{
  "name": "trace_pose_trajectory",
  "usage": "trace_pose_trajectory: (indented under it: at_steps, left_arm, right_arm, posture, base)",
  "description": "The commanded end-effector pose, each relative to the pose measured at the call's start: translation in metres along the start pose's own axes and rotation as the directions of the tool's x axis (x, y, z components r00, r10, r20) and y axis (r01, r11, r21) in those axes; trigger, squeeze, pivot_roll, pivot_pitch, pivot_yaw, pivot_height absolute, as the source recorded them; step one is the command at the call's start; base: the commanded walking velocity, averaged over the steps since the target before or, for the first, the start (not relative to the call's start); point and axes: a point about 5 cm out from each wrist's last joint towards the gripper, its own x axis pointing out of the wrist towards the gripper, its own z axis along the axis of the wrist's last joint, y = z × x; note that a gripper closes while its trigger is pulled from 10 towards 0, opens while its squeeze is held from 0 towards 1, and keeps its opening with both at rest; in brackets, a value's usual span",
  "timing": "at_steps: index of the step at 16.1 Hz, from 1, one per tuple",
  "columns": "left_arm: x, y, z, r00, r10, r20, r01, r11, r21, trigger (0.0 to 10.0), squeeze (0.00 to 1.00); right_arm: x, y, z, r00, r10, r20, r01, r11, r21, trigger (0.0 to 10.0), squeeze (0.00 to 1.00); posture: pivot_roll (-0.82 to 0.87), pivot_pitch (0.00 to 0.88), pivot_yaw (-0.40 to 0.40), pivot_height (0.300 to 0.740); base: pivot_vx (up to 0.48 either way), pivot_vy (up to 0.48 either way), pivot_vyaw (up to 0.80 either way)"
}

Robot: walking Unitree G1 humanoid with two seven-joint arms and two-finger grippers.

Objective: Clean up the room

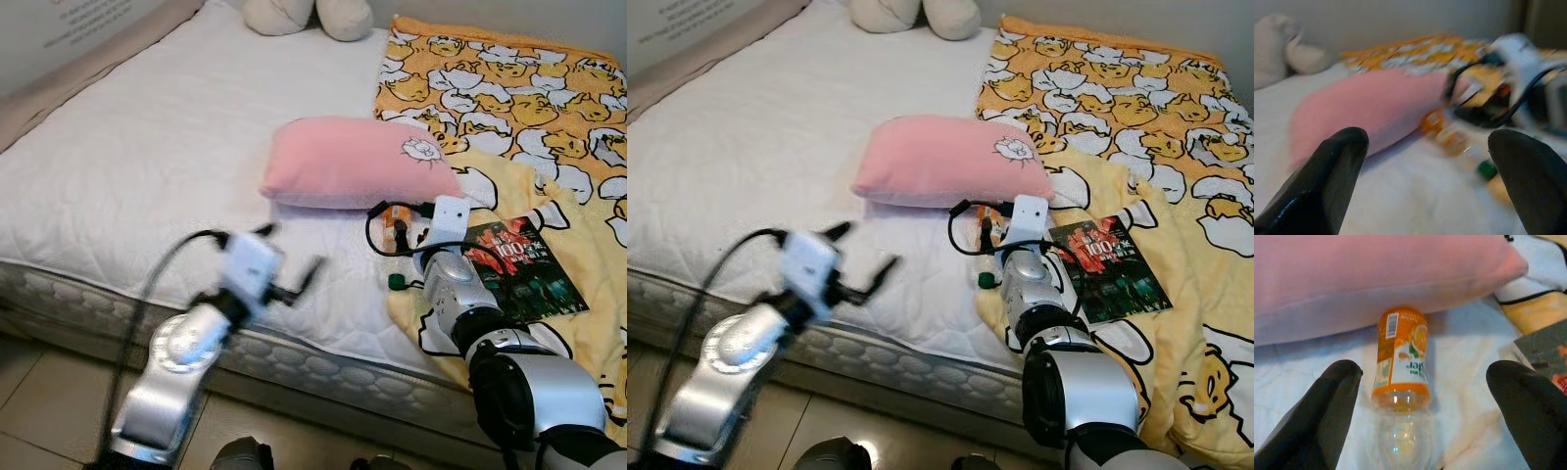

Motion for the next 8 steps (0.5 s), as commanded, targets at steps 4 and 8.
trace_pose_trajectory:
  at_steps: [4,8]
  left_arm:
    - [0.001,0.001,0.002,1.000,0.004,-0.008,-0.004,1.000,-0.015,10.0,0.00]
    - [0.000,0.003,0.001,1.000,0.011,-0.018,-0.011,1.000,-0.026,10.0,0.00]
  right_arm:
    - [-0.002,-0.010,-0.017,0.992,-0.031,-0.119,0.037,0.998,0.049,10.0,0.00]
    - [-0.007,-0.014,-0.039,0.973,-0.037,-0.227,0.051,0.997,0.055,10.0,0.00]
  posture:
    - [0.17,0.050,-0.047,0.736]
    - [0.17,0.042,-0.051,0.736]
  base:
    - [0.000,0.000,0.00]
    - [0.000,0.000,0.00]
